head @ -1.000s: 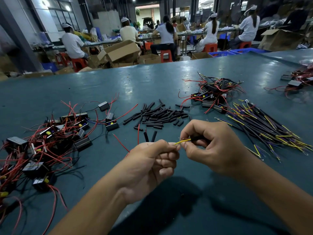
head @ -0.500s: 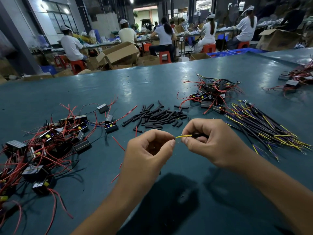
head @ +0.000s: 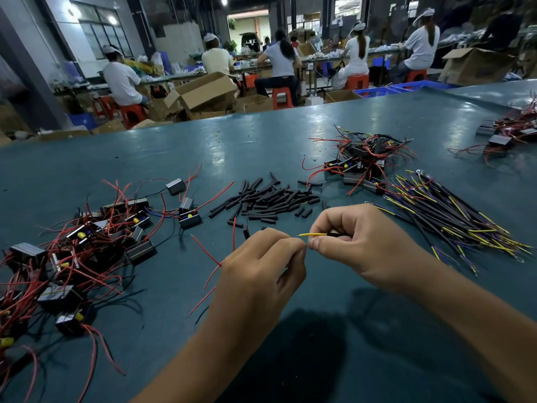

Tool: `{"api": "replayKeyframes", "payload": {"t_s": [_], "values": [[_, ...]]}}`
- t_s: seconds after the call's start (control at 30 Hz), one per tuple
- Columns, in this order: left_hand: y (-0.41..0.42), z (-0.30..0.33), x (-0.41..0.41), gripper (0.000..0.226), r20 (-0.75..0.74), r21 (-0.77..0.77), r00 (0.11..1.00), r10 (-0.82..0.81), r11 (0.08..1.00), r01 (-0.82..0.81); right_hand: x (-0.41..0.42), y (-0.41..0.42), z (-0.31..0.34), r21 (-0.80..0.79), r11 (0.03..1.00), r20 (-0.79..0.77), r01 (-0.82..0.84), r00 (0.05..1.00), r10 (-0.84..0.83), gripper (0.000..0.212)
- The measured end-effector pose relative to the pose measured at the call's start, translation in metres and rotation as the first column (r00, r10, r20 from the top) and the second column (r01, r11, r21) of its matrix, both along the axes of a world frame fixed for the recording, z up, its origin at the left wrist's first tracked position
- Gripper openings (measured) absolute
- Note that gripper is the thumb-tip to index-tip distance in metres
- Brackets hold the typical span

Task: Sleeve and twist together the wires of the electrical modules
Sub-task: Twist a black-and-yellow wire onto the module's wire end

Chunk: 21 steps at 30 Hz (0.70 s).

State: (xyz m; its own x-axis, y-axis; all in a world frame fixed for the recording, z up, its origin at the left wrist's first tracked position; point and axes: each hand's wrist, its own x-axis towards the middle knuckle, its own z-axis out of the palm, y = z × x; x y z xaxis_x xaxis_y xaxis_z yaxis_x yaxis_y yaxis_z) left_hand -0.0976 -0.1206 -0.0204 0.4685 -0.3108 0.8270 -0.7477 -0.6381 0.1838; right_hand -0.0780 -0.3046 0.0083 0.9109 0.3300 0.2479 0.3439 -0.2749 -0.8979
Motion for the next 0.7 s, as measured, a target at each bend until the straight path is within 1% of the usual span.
{"api": "replayKeyframes", "payload": {"t_s": [0.03,0.07,0.1,0.13,0.17,0.2,0.23,0.27,0.3,0.33,0.37,0.4,0.43,0.47,0.5,0.53,0.57,0.6,0.63,0.67,0.7], "values": [[0.000,0.001,0.000,0.013,-0.040,-0.025,0.999,-0.007,1.000,0.006,0.000,0.001,0.000,-0.002,1.000,0.004,-0.005,1.000,0.005,0.015],[0.000,0.002,-0.001,0.012,-0.109,-0.083,0.994,-0.021,0.996,0.012,-0.001,0.002,0.000,0.001,1.000,0.011,-0.010,1.000,0.010,0.015],[-0.001,0.003,-0.003,0.010,-0.212,-0.175,0.976,-0.053,0.984,0.015,-0.001,0.003,0.000,0.007,1.000,0.025,-0.015,1.000,0.015,0.015],[-0.002,0.004,-0.004,0.010,-0.335,-0.289,0.936,-0.109,0.957,0.008,-0.002,0.003,0.000,0.010,1.000,0.050,-0.019,0.999,0.019,0.016],[-0.004,0.005,-0.004,0.011,-0.456,-0.403,0.869,-0.193,0.915,-0.008,-0.003,0.004,0.000,0.005,1.000,0.085,-0.022,0.996,0.021,0.016],[-0.005,0.007,-0.005,0.011,-0.551,-0.511,0.779,-0.300,0.859,-0.030,-0.005,0.004,0.001,-0.006,1.000,0.123,-0.021,0.992,0.022,0.014],[-0.005,0.010,-0.004,0.011,-0.617,-0.608,0.666,-0.419,0.791,-0.066,-0.006,0.004,0.002,-0.022,1.000,0.160,-0.017,0.987,0.021,0.010],[-0.004,0.014,-0.003,0.014,-0.654,-0.690,0.523,-0.546,0.715,-0.116,-0.008,0.005,0.002,-0.044,0.999,0.195,-0.011,0.981,0.020,0.007],[-0.003,0.016,-0.002,0.017,-0.652,-0.750,0.356,-0.670,0.638,-0.174,-0.009,0.004,0.002,-0.069,0.998,0.226,-0.001,0.974,0.017,0.005],[-0.003,0.018,-0.001,0.019,-0.614,-0.786,0.193,-0.765,0.569,-0.241,-0.010,0.004,0.002,-0.090,0.996,0.249,0.011,0.968,0.012,0.005],[-0.002,0.020,-0.001,0.020,-0.558,-0.802,0.076,-0.826,0.513,-0.306,-0.010,0.004,0.001,-0.104,0.994,0.263,0.019,0.965,0.009,0.005],[-0.003,0.020,-0.002,0.019,-0.519,-0.805,0.022,-0.854,0.480,-0.349,-0.011,0.004,0.001,-0.109,0.994,0.267,0.019,0.964,0.011,0.006],[-0.004,0.019,-0.002,0.018,-0.515,-0.804,0.023,-0.857,0.474,-0.359,-0.011,0.004,0.001,-0.101,0.995,0.260,0.016,0.966,0.011,0.006],[-0.005,0.018,-0.002,0.016,-0.551,-0.800,0.087,-0.830,0.496,-0.337,-0.010,0.004,0.001,-0.085,0.996,0.241,0.015,0.971,0.006,0.008],[-0.006,0.017,-0.003,0.013,-0.605,-0.788,0.204,-0.770,0.541,-0.293,-0.008,0.003,0.001,-0.068,0.997,0.213,0.023,0.977,-0.008,0.011],[-0.005,0.015,-0.003,0.014,-0.650,-0.758,0.358,-0.671,0.608,-0.237,-0.006,0.002,0.001,-0.058,0.998,0.180,0.039,0.983,-0.028,0.013],[-0.003,0.013,-0.003,0.015,-0.663,-0.698,0.527,-0.533,0.695,-0.175,-0.003,0.001,0.001,-0.053,0.997,0.146,0.058,0.988,-0.050,0.014],[0.000,0.010,-0.002,0.012,-0.624,-0.607,0.683,-0.379,0.786,-0.118,-0.002,0.000,0.002,-0.050,0.996,0.111,0.073,0.992,-0.067,0.014],[0.002,0.008,-0.001,0.007,-0.543,-0.508,0.800,-0.256,0.858,-0.070,0.000,0.000,0.002,-0.047,0.995,0.079,0.083,0.994,-0.079,0.014],[0.003,0.007,-0.001,0.004,-0.444,-0.414,0.879,-0.171,0.910,-0.032,0.000,-0.001,0.001,-0.045,0.995,0.051,0.087,0.995,-0.085,0.013],[0.003,0.006,0.000,0.007,-0.343,-0.325,0.933,-0.106,0.945,-0.013,0.001,-0.001,0.001,-0.044,0.995,0.027,0.089,0.996,-0.088,0.013]]}}
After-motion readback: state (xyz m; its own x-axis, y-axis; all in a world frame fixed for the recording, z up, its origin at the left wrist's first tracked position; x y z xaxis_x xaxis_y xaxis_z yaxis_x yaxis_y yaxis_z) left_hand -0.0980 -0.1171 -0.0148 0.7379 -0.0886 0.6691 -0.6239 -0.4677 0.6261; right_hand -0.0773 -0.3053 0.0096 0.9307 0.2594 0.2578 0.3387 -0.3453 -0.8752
